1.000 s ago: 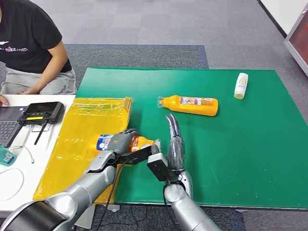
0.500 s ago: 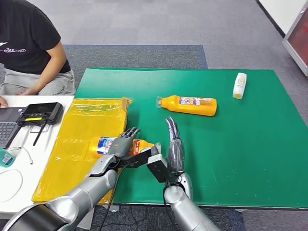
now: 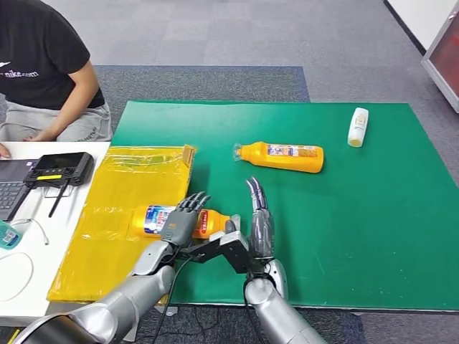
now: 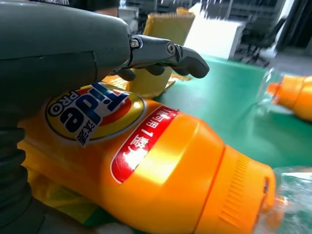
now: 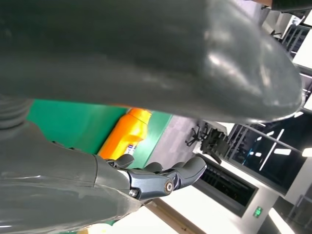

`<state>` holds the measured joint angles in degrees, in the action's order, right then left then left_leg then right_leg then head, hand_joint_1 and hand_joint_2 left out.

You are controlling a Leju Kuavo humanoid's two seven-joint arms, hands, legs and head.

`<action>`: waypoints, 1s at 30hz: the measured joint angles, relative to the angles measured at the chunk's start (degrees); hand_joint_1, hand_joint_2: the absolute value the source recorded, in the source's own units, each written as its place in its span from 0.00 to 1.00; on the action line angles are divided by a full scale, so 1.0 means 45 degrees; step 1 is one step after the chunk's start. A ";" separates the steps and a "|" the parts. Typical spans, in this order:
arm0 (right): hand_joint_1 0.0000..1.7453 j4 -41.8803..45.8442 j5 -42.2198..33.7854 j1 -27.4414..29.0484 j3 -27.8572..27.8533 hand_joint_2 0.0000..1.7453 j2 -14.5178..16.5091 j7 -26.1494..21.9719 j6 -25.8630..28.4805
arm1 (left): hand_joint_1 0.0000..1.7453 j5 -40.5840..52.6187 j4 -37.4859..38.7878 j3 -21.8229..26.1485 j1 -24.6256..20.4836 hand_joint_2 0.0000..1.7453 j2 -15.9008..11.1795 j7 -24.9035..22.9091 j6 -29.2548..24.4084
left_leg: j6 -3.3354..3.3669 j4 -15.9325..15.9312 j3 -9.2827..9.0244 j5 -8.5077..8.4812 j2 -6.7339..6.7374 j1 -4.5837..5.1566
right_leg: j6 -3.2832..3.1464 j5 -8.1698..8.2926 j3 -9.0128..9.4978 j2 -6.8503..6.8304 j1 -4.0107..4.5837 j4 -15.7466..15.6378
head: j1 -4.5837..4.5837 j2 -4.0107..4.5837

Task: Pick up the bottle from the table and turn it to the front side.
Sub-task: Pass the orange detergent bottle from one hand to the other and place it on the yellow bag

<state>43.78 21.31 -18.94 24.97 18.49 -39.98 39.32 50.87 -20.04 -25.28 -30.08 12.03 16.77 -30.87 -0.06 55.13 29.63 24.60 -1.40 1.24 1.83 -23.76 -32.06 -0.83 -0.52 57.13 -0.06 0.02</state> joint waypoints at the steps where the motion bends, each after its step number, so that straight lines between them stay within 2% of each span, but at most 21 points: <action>1: 0.00 -0.0015 0.0012 0.0003 -0.0002 0.00 -0.0004 0.0000 0.0000 | 0.00 0.0015 -0.0001 0.0001 0.0088 1.00 0.0021 0.0191 -0.0262 | 0.0001 0.0000 0.0011 -0.0001 0.0001 0.0000 | 0.0001 0.0000 -0.0012 0.0000 0.0001 0.0000 | -0.0001 0.0000; 8: 0.00 -0.0079 0.0381 0.0051 -0.0084 0.00 -0.0023 0.0000 0.0000 | 0.00 0.0561 -0.0591 0.0176 0.1016 1.00 0.0218 0.1618 -0.2046 | 0.0002 0.0011 0.0178 -0.0028 0.0040 0.0000 | 0.0018 0.0043 -0.0192 0.0035 0.0002 0.0000 | 0.0001 0.0000; 13: 0.00 -0.0108 0.0584 0.0115 -0.0248 0.00 -0.0030 0.0000 0.0000 | 0.00 0.2239 -0.1905 0.1032 0.1849 1.00 0.0342 0.2180 -0.2115 | -0.0002 0.0018 0.0298 -0.0052 0.0062 0.0000 | 0.0014 0.0074 -0.0322 0.0063 0.0003 0.0003 | 0.0001 0.0000; 19: 0.00 -0.0108 0.0887 0.0237 -0.0487 0.00 -0.0044 0.0000 0.0000 | 0.00 0.3941 -0.4212 0.3184 0.2889 1.00 0.0855 0.3864 -0.2115 | 0.0000 0.0025 0.0387 -0.0056 0.0089 -0.0001 | 0.0024 0.0088 -0.0417 0.0098 0.0003 0.0006 | 0.0000 0.0000; 24: 0.00 -0.0102 0.1150 0.0336 -0.0714 0.00 -0.0056 0.0000 0.0000 | 0.00 0.3788 -0.5731 0.4573 0.3364 1.00 0.1109 0.5002 -0.2115 | -0.0001 0.0025 0.0398 -0.0055 0.0101 -0.0003 | 0.0022 0.0089 -0.0434 0.0107 0.0004 0.0006 | 0.0000 0.0000; 30: 0.00 -0.0075 0.1492 0.0592 -0.1009 0.00 -0.0103 0.0000 0.0000 | 0.00 0.3251 -0.7200 0.4915 0.3813 1.00 0.1043 0.5133 -0.2111 | -0.0001 0.0024 0.0406 -0.0056 0.0106 -0.0006 | 0.0015 0.0095 -0.0438 0.0111 0.0006 0.0006 | 0.0000 0.0000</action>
<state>43.45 28.03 -16.27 20.43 18.03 -39.98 39.32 65.50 -52.44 -3.16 -12.92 16.73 39.87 -40.37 -0.07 55.24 31.45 24.34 -0.92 1.21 1.90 -23.34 -34.03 -0.33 -0.50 57.16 -0.06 0.02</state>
